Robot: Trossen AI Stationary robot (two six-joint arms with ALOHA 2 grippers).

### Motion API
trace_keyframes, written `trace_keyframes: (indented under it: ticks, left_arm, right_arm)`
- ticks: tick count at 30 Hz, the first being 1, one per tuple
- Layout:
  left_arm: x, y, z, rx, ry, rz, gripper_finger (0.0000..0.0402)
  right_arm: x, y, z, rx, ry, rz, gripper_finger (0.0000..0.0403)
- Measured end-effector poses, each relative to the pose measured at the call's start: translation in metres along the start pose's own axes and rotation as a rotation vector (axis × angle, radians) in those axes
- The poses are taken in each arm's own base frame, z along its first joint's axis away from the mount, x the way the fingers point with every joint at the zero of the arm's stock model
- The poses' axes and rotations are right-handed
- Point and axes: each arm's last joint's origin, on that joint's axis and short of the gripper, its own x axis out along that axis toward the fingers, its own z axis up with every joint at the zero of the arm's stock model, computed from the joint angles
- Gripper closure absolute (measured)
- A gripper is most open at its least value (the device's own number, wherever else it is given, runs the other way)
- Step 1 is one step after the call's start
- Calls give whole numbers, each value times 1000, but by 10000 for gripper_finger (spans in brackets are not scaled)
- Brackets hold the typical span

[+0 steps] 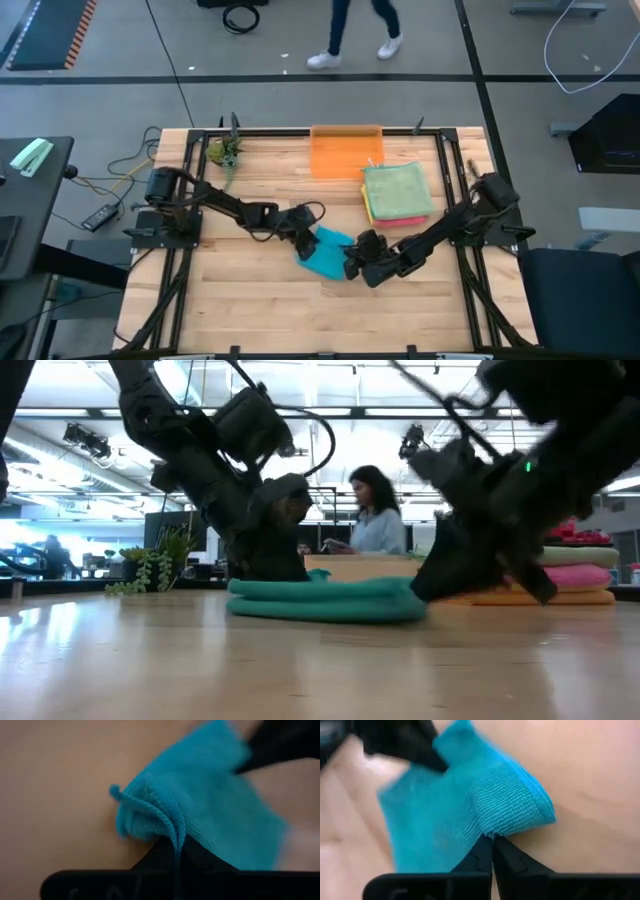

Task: Fold microfiber towels
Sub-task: Stack the blue microfiber cloth on top of the green microfiber cloth

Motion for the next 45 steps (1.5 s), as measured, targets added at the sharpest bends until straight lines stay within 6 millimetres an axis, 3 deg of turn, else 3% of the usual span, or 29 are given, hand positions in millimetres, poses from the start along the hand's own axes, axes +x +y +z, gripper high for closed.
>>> trace_keyframes:
  ticks: [7,11,15,18,21,25,29,34,42,45]
  left_arm:
    - [-14,-34,11,27,-225,-66,391]
    - [-21,-52,30,6,-410,-73,391]
    - [-21,-71,60,81,-493,-70,391]
    - [-20,-82,95,101,-552,-64,391]
    - [-6,-81,126,101,-539,-2,391]
    - [17,-63,160,48,-516,82,391]
    - [45,-36,183,-30,-490,103,391]
    - [68,-13,206,-107,-445,88,391]
    - [84,4,207,-193,-375,142,391]
    - [83,9,209,-195,-374,150,365]
  right_arm:
    - [-46,9,36,-98,14,39,396]
    - [-78,1,59,-185,64,18,396]
    - [-111,-17,83,-252,83,-39,397]
    - [-135,-39,105,-261,104,-96,397]
    - [-155,-63,126,-241,119,-152,398]
    - [-174,-96,152,-216,117,-248,398]
    - [-176,-117,170,-242,121,-338,398]
    - [-159,-134,189,-278,195,-470,398]
    - [-122,-145,200,-328,369,-566,398]
    - [-112,-146,201,-348,397,-591,391]
